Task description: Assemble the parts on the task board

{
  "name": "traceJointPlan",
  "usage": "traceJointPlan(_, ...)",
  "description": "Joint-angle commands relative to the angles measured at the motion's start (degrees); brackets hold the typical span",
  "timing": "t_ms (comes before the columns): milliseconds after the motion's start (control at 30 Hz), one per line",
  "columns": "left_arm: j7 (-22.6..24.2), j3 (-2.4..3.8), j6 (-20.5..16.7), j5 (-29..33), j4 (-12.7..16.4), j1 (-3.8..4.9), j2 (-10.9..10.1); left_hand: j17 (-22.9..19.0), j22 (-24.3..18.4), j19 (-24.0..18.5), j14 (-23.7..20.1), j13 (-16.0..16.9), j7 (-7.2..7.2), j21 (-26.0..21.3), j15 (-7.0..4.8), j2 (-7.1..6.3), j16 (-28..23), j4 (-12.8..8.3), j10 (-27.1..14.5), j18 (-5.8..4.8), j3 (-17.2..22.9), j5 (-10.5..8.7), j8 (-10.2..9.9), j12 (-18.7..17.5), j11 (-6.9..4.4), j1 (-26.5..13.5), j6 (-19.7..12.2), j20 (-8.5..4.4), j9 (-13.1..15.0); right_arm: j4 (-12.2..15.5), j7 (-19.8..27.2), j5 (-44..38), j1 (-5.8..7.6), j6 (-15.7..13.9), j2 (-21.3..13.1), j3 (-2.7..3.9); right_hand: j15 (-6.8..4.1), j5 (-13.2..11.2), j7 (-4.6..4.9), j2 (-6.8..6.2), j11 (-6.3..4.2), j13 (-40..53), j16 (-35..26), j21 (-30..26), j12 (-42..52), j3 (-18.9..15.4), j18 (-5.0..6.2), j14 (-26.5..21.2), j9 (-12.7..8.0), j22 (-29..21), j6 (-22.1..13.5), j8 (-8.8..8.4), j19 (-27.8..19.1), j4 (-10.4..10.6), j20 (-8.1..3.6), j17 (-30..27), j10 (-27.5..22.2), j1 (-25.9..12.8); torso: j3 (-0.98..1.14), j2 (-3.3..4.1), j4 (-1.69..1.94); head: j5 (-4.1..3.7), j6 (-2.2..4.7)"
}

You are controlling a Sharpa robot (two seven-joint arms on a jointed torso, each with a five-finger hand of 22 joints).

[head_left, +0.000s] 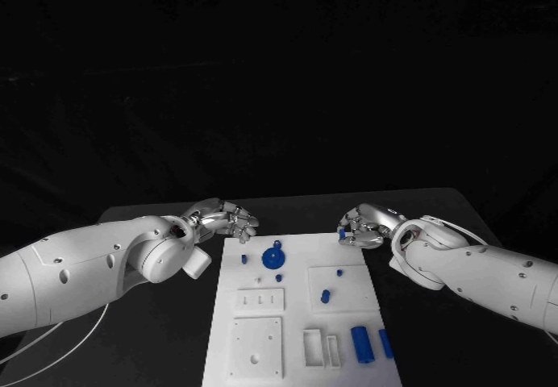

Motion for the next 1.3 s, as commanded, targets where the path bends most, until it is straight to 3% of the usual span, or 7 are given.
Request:
traceJointPlan(33, -8.36, 0.06, -1.00, -0.76, 1.05, 0.06, 0.67, 0.14, 1.20, 0.43, 0.55, 0.43, 0.19, 0.54, -0.50, 0.24, 0.76, 1.55, 0.73, 0.03, -0.19, -0.98, -1.06, 0.36, -0.26, -1.81, 0.28, -0.65, -0.25, 1.68, -3.33, -2.40, 0.66, 1.83, 0.32, 0.00, -0.38, -0.30, 0.94, -0.02, -0.50, 0.06, -0.05, 0.38, -0.04, -0.48, 8.13, 0.09, 0.60, 0.08, 1.29, 0.38, -0.07, -0.05, -0.43, 0.07, -0.07, -0.47, -0.28, -0.76, -0.18, 0.32, 0.29)
traceJointPlan(233, -10.37, 0.05, -0.38, -0.57, 2.19, 0.07, 1.63, 0.95, 1.40, 3.12, 3.44, 2.09, 0.94, 2.92, -2.25, -2.44, 3.77, 4.76, 4.07, 0.60, -1.61, -6.07, -3.95, 2.21, -1.44, -5.55, -2.30, -2.15, -1.05, 3.84, -5.75, -3.66, 1.86, 2.98, 2.40, 0.00, -0.42, -0.30, 0.92, -0.21, -0.53, 0.07, -0.06, 0.39, -0.06, -0.66, 8.13, 0.08, 0.65, 0.08, 1.28, 0.40, -0.07, -0.21, -0.47, 0.12, -0.07, -0.55, -0.51, -1.65, -0.44, 1.23, 0.55)
traceJointPlan(400, -10.71, 0.05, 0.92, -0.03, 1.07, 0.17, 3.15, 4.18, 1.63, 7.30, 7.45, 5.53, 0.27, 7.91, -5.19, -4.69, 10.67, 6.21, 7.73, 1.17, -2.59, -6.39, -4.93, 7.65, -2.43, -5.66, -3.44, -4.30, -1.08, 4.85, -7.06, -4.70, 2.41, 3.72, 4.83, 0.00, -0.42, -0.30, 0.91, -0.26, -0.53, 0.08, -0.07, 0.39, -0.07, -0.72, 8.13, 0.07, 0.66, 0.08, 1.27, 0.39, -0.08, -0.19, -0.48, 0.13, -0.07, -0.63, -0.56, -2.37, -0.90, 1.66, 0.34)
traceJointPlan(633, -15.06, 0.03, 6.08, 2.54, -1.23, 0.29, 5.03, 15.62, 1.82, 20.83, 18.26, 15.10, -1.85, 26.16, -10.36, -3.44, 31.79, 7.27, 9.37, 4.57, -5.08, -6.36, -5.03, 20.02, -4.51, -4.69, -2.52, -10.25, -0.63, 5.90, -8.80, -5.42, 2.41, 4.26, 7.70, -0.01, -0.43, -0.30, 0.91, -0.29, -0.54, 0.08, -0.10, 0.37, -0.08, -0.73, 8.13, 0.06, 0.67, 0.07, 1.25, 0.38, -0.10, -0.20, -0.48, 0.14, -0.07, -0.66, -0.50, -2.95, -1.01, 2.19, 0.03)
traceJointPlan(700, -17.00, 0.01, 6.57, 2.27, -1.15, 0.30, 5.23, 18.65, 1.64, 20.64, 17.50, 20.90, -1.96, 31.65, -10.77, -3.76, 35.93, 8.15, 6.34, 5.99, -5.10, -6.39, -5.33, 25.75, -5.03, -5.06, -2.36, -11.19, -0.49, 6.16, -9.05, -5.68, 2.40, 4.50, 8.38, -0.03, -0.43, -0.30, 0.90, -0.32, -0.54, 0.08, -0.11, 0.35, -0.08, -0.72, 8.13, 0.05, 0.67, 0.06, 1.25, 0.38, -0.12, -0.22, -0.49, 0.14, -0.07, -0.65, -0.46, -3.04, -0.97, 2.17, -0.13)
traceJointPlan(867, -20.43, -0.01, 6.12, 1.64, -0.72, 0.30, 5.73, 20.26, 1.53, 21.07, 18.57, 25.91, -2.27, 36.60, -10.87, -3.76, 38.96, 11.17, 5.37, 7.61, -5.65, -6.73, -6.03, 30.92, -5.10, -7.61, -3.06, -11.24, -0.40, 6.94, -8.84, -5.34, 2.39, 5.10, 9.70, -0.25, -0.45, -0.29, 0.89, -0.33, -0.56, 0.08, -0.16, 0.30, -0.10, -0.66, 8.13, 0.03, 0.69, 0.04, 1.25, 0.38, -0.16, -0.28, -0.51, 0.14, -0.05, -0.57, -0.47, -3.04, -0.87, 2.13, -0.16)
traceJointPlan(1300, -22.55, -0.01, 5.06, 0.23, -0.67, 0.31, 6.05, 21.06, 1.32, 20.90, 18.41, 29.20, -1.79, 40.57, -10.42, -3.90, 40.78, 13.63, 4.07, 9.85, -6.04, -6.83, -6.86, 33.82, -4.68, -8.47, -4.44, -10.71, -0.19, 7.70, -8.93, -5.44, 2.37, 5.75, 10.61, -0.62, -0.46, -0.29, 0.89, -0.31, -0.56, 0.08, -0.20, 0.25, -0.11, -0.60, 8.13, 0.00, 0.71, 0.01, 1.21, 0.36, -0.20, -0.29, -0.54, 0.15, -0.06, -0.56, -0.52, -2.85, -1.03, 2.29, -0.27)
